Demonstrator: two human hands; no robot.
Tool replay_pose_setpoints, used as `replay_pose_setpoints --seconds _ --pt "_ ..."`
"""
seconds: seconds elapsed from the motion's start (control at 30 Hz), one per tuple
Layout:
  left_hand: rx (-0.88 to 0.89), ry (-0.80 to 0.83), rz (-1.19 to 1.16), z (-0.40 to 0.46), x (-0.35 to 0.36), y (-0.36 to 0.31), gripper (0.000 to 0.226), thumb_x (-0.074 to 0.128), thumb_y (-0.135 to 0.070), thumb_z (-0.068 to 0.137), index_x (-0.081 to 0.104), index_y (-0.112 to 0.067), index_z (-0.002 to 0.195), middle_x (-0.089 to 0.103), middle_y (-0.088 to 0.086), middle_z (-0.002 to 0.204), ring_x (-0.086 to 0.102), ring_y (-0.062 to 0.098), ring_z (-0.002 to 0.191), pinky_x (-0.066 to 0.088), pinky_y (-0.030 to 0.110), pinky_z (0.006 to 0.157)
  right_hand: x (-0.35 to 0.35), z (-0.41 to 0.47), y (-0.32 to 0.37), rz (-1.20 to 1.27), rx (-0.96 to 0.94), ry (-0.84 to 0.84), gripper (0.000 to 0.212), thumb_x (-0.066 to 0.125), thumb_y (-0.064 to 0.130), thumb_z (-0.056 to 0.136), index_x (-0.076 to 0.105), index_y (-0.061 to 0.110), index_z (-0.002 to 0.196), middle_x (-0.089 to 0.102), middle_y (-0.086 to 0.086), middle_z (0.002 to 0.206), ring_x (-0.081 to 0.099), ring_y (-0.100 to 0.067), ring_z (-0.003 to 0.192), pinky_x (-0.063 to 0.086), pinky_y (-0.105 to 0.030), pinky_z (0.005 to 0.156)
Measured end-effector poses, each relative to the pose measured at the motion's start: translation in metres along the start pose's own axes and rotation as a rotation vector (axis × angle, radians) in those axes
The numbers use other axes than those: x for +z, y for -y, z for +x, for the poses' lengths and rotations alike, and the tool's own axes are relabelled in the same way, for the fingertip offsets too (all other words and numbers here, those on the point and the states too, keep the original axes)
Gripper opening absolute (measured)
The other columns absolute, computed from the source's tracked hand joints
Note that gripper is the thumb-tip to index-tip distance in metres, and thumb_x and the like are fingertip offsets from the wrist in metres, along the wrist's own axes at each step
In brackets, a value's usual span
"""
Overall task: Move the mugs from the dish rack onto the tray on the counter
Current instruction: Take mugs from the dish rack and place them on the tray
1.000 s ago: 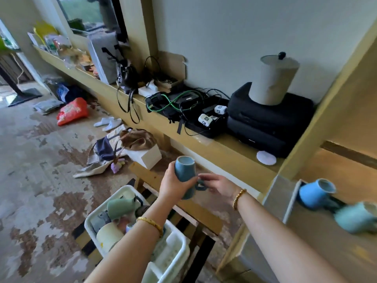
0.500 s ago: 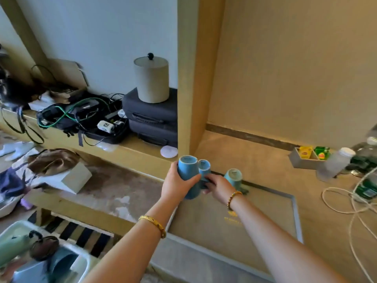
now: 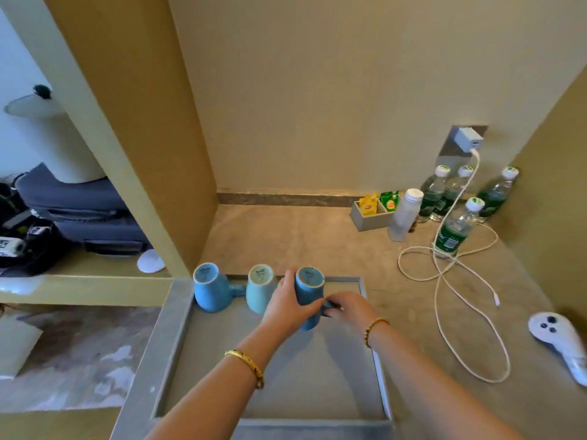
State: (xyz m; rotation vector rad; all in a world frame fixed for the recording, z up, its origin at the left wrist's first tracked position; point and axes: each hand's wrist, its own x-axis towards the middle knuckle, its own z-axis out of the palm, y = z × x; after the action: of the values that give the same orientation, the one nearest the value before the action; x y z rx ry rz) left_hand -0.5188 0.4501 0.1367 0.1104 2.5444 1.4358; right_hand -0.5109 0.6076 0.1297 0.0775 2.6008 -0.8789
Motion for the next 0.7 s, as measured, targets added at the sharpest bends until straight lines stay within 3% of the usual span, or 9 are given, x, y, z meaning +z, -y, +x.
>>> replay_pose_setpoints --seconds 0.1,0.3,0.47,0.7 --pt "0.008 0.163 0.058 0.02 0.006 -0.007 0.05 0.074 -0.03 0.072 0.038 -0.027 0.106 0.057 0.0 0.112 0.057 0.015 0.1 0.041 0.024 0.08 -0.006 0.006 -0.018 -0.043 0.024 -0.03 0.019 0.061 0.03 0.084 0.066 0.012 0.081 0.065 -0.009 0.081 0.057 -0.023 0.078 0.037 -0.028 0.062" --pt "0.054 0.236 0.342 0.053 0.008 -0.019 0.056 0.076 -0.038 0.068 0.039 -0.02 0.107 0.062 0.005 0.097 0.058 0.022 0.083 0.045 0.031 0.067 -0.013 0.027 -0.037 -0.111 0.053 -0.098 0.021 0.057 0.028 0.088 0.065 0.008 0.085 0.066 -0.015 0.083 0.053 -0.024 0.074 0.035 -0.03 0.062" --pt "0.021 0.273 0.454 0.066 0.007 -0.016 0.058 0.075 -0.039 0.071 0.037 -0.016 0.108 0.062 0.008 0.095 0.059 0.027 0.085 0.047 0.035 0.068 -0.013 0.044 -0.042 -0.249 0.042 -0.11 0.021 0.051 0.03 0.091 0.065 0.015 0.092 0.065 -0.014 0.096 0.055 -0.029 0.098 0.044 -0.034 0.076" --pt "-0.023 0.225 0.553 0.069 0.011 -0.007 0.058 0.073 -0.043 0.072 0.034 -0.017 0.106 0.063 0.007 0.092 0.061 0.026 0.079 0.048 0.033 0.061 -0.006 0.063 -0.043 -0.405 0.004 -0.092 0.024 0.049 0.035 0.092 0.063 0.017 0.094 0.066 -0.01 0.099 0.051 -0.026 0.105 0.041 -0.033 0.078"
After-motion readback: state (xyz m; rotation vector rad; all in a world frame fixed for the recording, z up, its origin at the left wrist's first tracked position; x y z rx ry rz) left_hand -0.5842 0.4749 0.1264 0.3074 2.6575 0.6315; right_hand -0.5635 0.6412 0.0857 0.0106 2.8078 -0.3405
